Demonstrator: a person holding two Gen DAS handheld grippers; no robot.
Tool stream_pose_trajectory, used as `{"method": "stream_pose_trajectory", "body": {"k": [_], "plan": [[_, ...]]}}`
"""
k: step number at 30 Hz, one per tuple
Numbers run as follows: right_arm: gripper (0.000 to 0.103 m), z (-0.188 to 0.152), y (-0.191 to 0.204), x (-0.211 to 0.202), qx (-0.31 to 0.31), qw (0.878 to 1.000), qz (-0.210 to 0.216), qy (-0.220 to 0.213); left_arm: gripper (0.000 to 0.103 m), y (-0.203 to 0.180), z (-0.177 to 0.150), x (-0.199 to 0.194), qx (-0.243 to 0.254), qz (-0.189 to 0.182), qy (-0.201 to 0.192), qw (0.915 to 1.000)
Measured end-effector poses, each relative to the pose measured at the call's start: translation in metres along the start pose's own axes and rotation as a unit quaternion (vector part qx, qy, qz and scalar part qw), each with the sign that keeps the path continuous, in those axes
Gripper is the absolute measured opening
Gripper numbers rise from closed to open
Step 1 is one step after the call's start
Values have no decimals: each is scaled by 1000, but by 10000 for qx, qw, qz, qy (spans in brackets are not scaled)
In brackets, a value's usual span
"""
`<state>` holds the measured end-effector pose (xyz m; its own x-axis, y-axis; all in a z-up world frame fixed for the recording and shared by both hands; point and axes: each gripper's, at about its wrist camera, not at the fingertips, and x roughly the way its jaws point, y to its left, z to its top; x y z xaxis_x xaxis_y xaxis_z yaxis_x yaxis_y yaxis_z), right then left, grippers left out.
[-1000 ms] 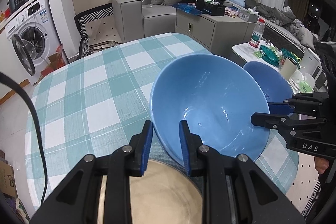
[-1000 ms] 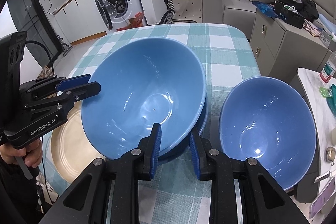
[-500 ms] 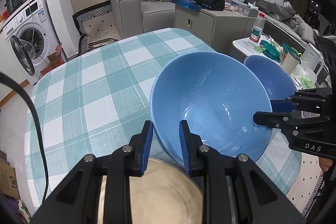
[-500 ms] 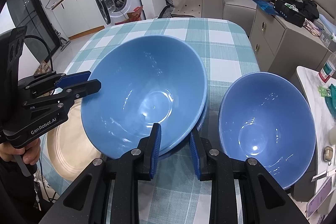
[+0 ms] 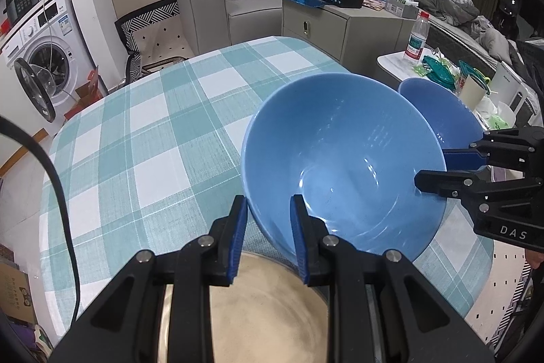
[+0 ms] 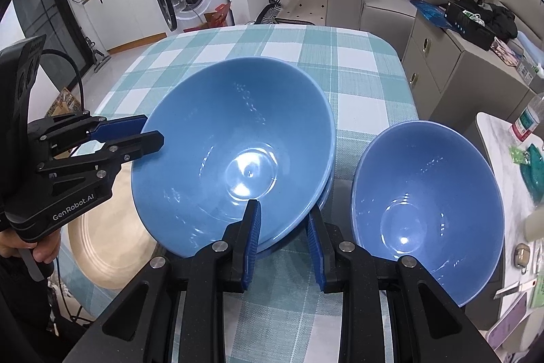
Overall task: Organize plates and bowls
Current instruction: 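Carry the right-held blue bowl over the third blue bowl while the left gripper holds its bowl, then lower the right-held bowl into the third bowl while the left gripper sets its bowl down and opens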
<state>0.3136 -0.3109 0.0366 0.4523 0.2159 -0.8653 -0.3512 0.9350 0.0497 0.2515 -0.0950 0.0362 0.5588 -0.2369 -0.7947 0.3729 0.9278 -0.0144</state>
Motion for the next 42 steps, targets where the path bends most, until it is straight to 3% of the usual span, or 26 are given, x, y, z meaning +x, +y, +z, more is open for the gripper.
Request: {"method": "stream_pose_trajectory", "body": {"k": [15,20,23,31,33,42], "plan": [[28,2,4,2,-191,9995,-228,132,25,-1,0,3,59,-26,100,9999],[33,2,2,0,-155,9997,-160,63,32,-4,-1,0,151,-185,63,9997],[36,2,1,-2,-133,9998,-125,36,45,-9,0,-4,276,-330,7,9991],[57,3,1,-12,-119,9998,-22,-175,50,-14,3,-11,296,-395,-74,9988],[68,4,0,-16,-78,9996,23,-259,51,-14,4,-12,275,-382,-78,9989],[88,-4,-11,-41,77,9978,55,-660,56,-24,11,-17,358,-427,-145,9983]]}}
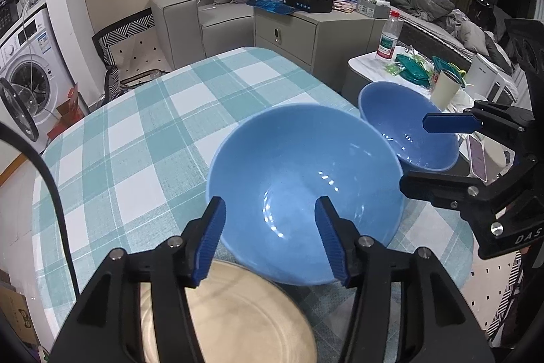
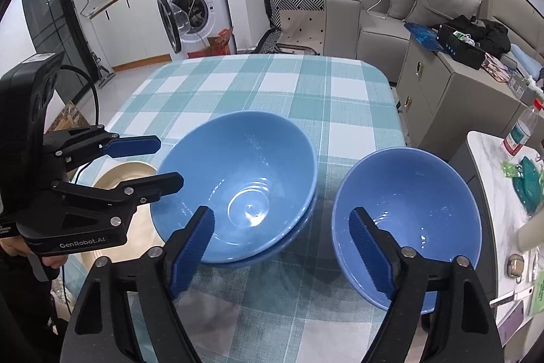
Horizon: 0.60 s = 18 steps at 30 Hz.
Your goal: Organize plates and bowls
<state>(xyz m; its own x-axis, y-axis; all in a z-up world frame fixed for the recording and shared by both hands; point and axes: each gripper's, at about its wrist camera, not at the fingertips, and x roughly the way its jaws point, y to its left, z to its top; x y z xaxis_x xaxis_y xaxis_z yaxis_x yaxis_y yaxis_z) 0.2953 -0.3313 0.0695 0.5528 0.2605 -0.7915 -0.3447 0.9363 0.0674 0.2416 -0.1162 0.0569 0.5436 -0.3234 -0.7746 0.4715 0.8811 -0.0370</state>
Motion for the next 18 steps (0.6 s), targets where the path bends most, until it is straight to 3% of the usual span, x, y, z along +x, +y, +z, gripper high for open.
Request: {"method": "stream_pose_trajectory", "body": {"k": [4,6,8,12,18], "plan": [[95,-4,-11,-11,165,9997,-103,-131,66,-6,6,-2,25,-59,-74,10000],[100,-6,-18,-16,256,9994,-139,-185,79,-8,9,-4,-25,-63,-159,9999],[101,-8,-24,-19,342,9990,-165,-230,80,-11,13,-6,-26,-104,-214,9997],[102,-14,-39,-26,535,9978,-217,-313,100,-20,20,-7,30,-186,-310,9993],[102,-23,-57,-41,771,9957,-260,-438,103,-33,31,-9,136,-315,-383,9987]]}}
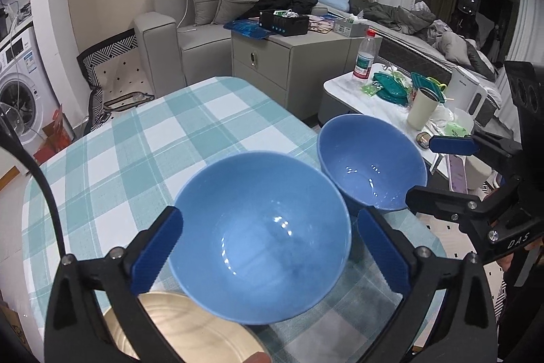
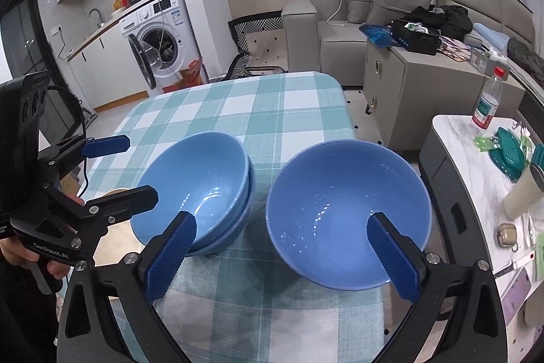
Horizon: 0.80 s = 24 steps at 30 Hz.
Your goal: Organize plates and bowls
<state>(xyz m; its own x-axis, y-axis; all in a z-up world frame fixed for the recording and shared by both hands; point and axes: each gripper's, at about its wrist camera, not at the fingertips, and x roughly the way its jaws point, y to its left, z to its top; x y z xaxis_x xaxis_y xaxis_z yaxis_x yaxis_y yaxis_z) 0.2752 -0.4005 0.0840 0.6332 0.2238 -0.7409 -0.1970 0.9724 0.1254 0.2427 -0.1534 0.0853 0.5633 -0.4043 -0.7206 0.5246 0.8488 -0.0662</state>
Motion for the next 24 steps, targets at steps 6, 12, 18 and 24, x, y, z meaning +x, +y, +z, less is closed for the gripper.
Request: {"method": "stream_pose_trajectory", "body": {"k": [6,12,18,24], "plan": [[102,-2,-19,-10,194,9997,-104,-69,103,-8,11,2,-29,-96,-7,9999],[102,-5,-33,-16,348,9991,-206,-115,103,-19,24,7,4,-152,-20,9999],[102,-8,-49,-20,508,9981,-305,-146,103,-29,31,15,114,-201,22,9997],[102,-14,-59,-18,559,9977,-388,-76,103,-34,33,23,100,-256,130,9995]]}}
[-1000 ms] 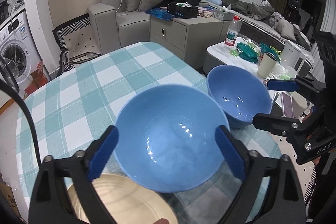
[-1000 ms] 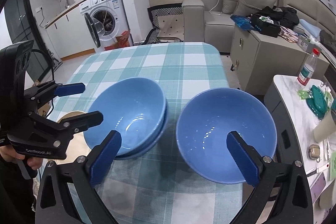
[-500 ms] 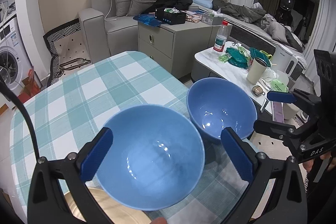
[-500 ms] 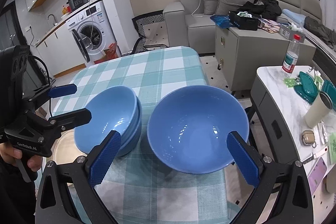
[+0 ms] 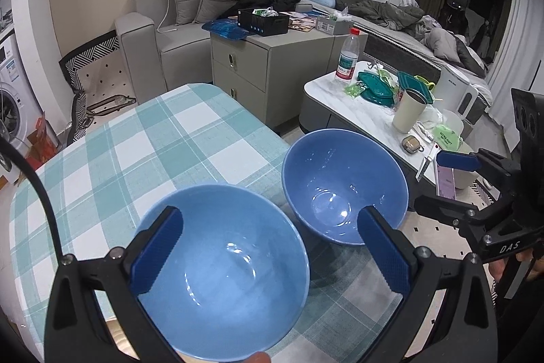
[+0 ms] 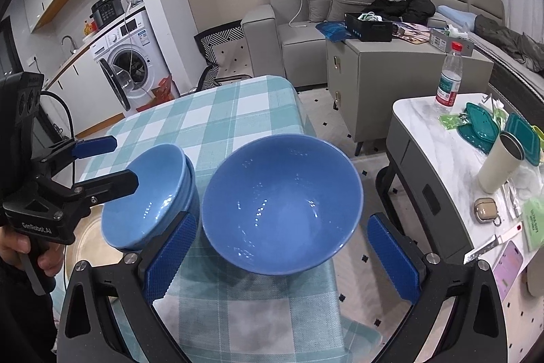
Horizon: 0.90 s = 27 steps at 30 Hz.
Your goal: Organize plates and bowls
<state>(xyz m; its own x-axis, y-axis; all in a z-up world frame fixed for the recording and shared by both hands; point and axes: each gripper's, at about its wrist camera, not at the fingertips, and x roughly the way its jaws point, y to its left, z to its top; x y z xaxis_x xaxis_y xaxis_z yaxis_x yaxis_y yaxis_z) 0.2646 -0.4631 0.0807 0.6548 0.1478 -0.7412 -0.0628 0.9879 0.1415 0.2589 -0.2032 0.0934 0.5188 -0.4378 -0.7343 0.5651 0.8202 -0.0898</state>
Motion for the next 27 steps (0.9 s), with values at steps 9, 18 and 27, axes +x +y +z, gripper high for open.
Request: {"method": "stream_pose_trajectory", "body": {"k": [9,18,27], "plan": [[102,-6,-18,10,158,9998,-40,125,102,-17,6,17,359,50,70,9993],[102,-9,-33,23,319,9992,16,257,94,-25,14,37,481,-64,233,9985],[102,-13,-35,38,314,9985,81,443,91,-26,18,49,479,-42,306,9984]]}}
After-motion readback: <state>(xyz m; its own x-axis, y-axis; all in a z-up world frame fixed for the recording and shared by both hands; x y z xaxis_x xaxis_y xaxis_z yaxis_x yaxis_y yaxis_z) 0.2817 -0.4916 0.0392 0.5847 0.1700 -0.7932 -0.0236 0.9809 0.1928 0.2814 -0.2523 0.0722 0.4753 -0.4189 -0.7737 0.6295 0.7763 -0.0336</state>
